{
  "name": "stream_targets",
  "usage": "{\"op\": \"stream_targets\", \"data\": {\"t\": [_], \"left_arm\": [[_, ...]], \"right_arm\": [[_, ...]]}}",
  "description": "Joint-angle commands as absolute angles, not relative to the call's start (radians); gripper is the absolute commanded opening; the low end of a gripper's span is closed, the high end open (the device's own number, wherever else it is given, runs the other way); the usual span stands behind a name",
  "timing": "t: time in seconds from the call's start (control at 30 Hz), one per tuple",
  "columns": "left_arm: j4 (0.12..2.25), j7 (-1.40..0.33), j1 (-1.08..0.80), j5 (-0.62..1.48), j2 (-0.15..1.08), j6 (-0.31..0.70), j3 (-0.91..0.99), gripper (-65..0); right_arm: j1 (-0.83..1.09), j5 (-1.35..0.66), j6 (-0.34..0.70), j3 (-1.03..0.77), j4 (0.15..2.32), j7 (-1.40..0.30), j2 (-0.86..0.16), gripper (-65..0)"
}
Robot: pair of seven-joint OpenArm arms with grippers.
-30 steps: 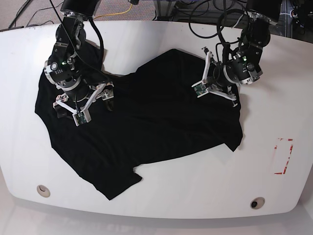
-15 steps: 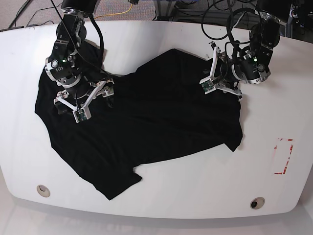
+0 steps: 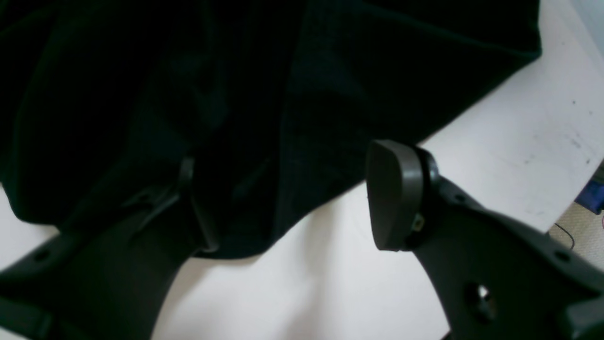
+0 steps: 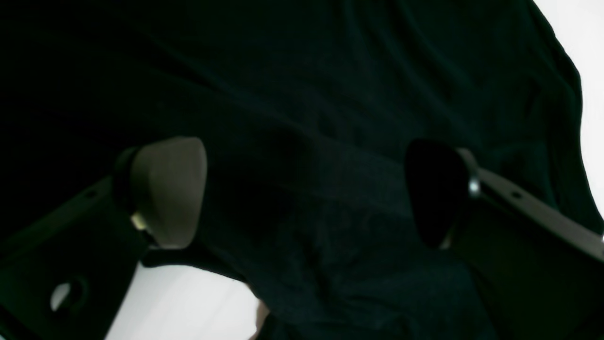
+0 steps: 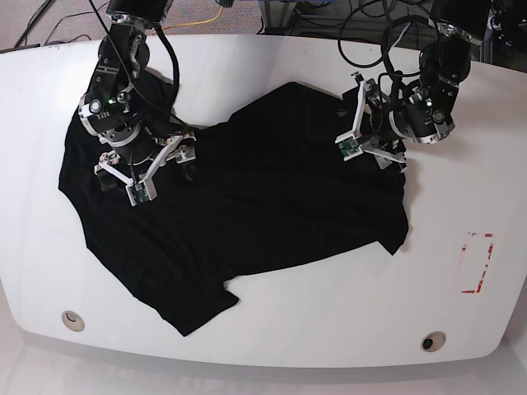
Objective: Layout the t-shirt on the table in an organized manner, then fold the t-shirt properly
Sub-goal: 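Grasp the collar-edge fabric with both grippers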
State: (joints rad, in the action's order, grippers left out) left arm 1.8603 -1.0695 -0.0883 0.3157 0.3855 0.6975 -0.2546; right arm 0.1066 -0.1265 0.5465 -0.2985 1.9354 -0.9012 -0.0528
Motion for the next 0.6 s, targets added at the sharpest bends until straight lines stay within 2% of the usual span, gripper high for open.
{"op": "stream_targets", "data": {"t": [0.0,0.23,0.57], "left_arm": [[1.833,-1.059,-0.058,0.325,0.372,0.698,-0.268,-23.5],[1.742,-1.059,-0.033,0.325,0.343,0.698,-0.298,-23.5],[1.741,-1.059,-0.016,0.326,0.329,0.698,-0.398,-23.5]], "right_arm": [[0.094,-0.133,0.545,-0.3,1.952,-0.878,-0.058,0.0],[0.094,-0.133,0.545,-0.3,1.954,-0.878,-0.058,0.0],[0.094,-0.133,0.545,-0.3,1.954,-0.878,-0.058,0.0]]}}
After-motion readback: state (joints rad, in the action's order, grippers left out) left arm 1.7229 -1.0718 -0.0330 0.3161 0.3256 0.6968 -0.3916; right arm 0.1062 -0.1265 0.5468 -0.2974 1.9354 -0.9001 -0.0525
